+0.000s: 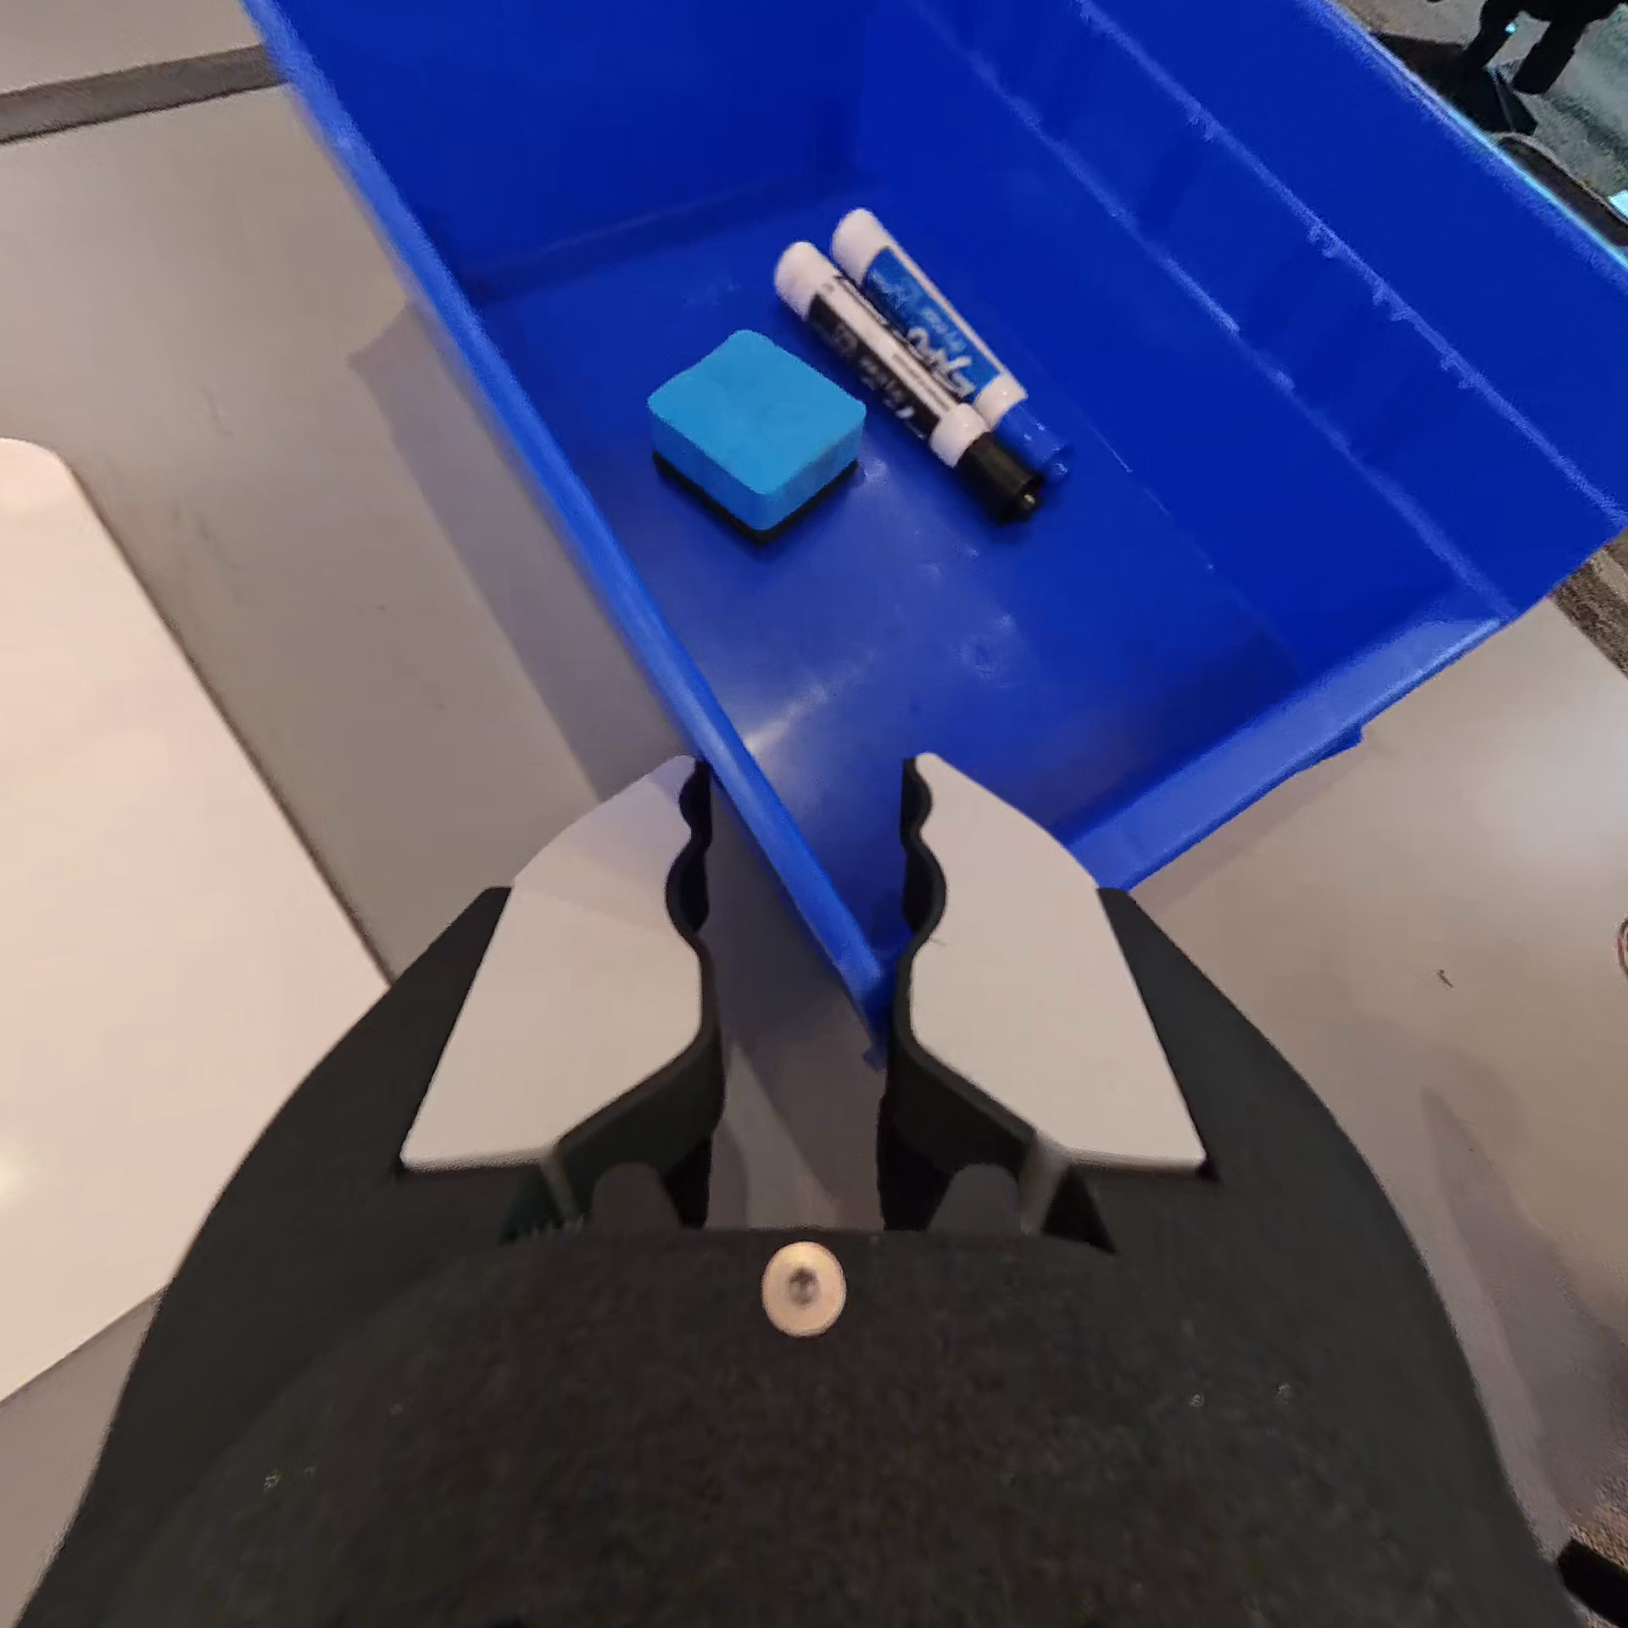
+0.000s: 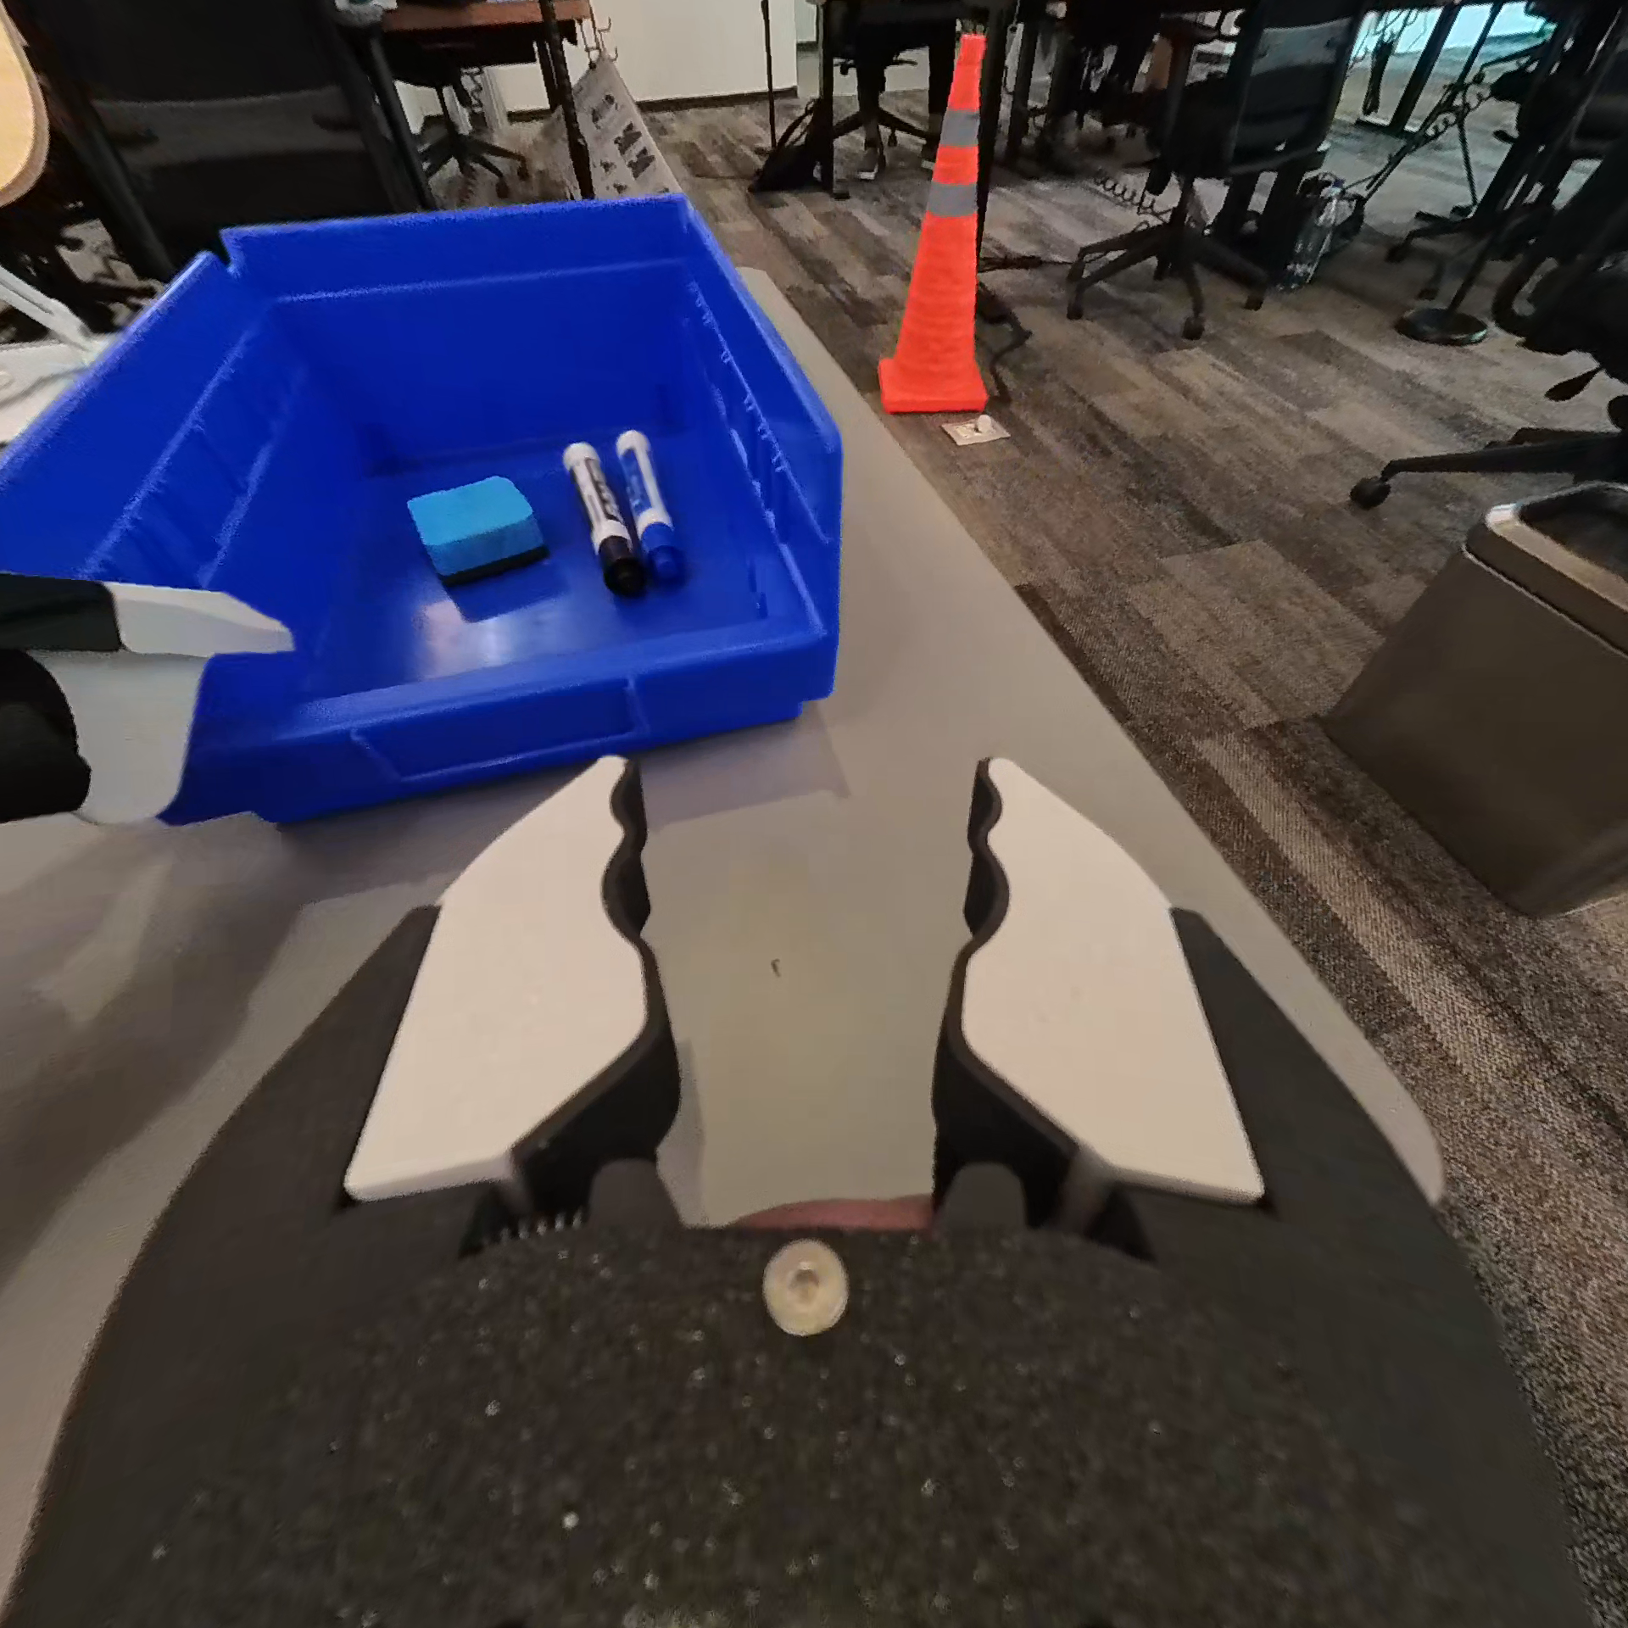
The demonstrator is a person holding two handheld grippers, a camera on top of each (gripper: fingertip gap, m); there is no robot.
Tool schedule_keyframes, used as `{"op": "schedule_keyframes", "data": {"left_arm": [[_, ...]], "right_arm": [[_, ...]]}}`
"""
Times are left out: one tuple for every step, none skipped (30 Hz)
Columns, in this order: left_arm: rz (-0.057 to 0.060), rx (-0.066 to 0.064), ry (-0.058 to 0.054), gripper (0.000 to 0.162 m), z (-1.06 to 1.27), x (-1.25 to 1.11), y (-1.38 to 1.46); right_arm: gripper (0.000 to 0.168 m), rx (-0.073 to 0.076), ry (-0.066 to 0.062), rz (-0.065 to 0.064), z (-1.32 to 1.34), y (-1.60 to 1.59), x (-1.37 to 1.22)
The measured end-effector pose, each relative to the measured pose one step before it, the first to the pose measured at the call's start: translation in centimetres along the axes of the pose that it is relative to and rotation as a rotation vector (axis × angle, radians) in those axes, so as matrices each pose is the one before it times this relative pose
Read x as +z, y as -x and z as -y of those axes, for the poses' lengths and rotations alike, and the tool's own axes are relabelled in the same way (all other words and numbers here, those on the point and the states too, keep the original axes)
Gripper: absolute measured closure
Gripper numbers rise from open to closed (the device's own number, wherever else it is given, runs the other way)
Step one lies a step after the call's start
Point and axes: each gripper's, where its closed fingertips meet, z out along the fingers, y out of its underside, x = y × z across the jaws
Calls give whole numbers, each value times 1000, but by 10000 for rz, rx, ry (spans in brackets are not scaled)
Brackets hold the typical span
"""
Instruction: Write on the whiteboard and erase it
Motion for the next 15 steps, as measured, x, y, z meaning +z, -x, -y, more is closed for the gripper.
{"op": "schedule_keyframes", "data": {"left_arm": [[105, -75, -35, 125, -50, -209, 291], [68, -60, -8, 128, -83, -201, 201], [80, -52, -1, 131, -88, -213, 200], [73, -26, -10, 134, -109, -253, 163], [41, -12, -19, 137, -154, -279, 96], [-14, 30, -14, 138, -211, -315, -30], [-11, 44, -23, 141, -233, -367, -7], [19, -46, -62, 144, -205, -391, 85], [-1, -62, -51, 147, -202, -371, 81], [3, -28, -34, 149, -183, -344, 64], [-34, -5, -12, 151, -168, -318, 8], [-73, -41, -5, 153, -153, -317, -34], [-77, -82, -8, 154, -126, -314, -16], [-88, -67, -15, 155, -118, -303, -72], [-76, 36, -24, 156, -103, -258, -129]], "right_arm": [[97, 19, 121, 92, -217, 404, 214], [95, -59, 93, 78, -167, 437, 190], [94, -89, 26, 3, -17, 349, 168], [94, -82, -34, -23, 102, 302, 111], [94, -44, -52, -6, 122, 281, 73], [94, 5, -29, 14, 74, 282, 63], [94, 39, -8, -7, 11, 208, 70], [94, 78, -20, -243, 19, -141, 56], [98, 117, -46, -615, 75, -716, 4], [108, 78, -46, -663, 111, -847, -20], [111, 45, -18, -355, 65, -449, 5], [111, 79, 28, 42, -41, 90, 29], [111, 123, 121, 177, -244, 314, 81], [111, 126, 232, 89, -453, 226, 140], [110, 126, 166, 253, -297, 410, 71]]}}
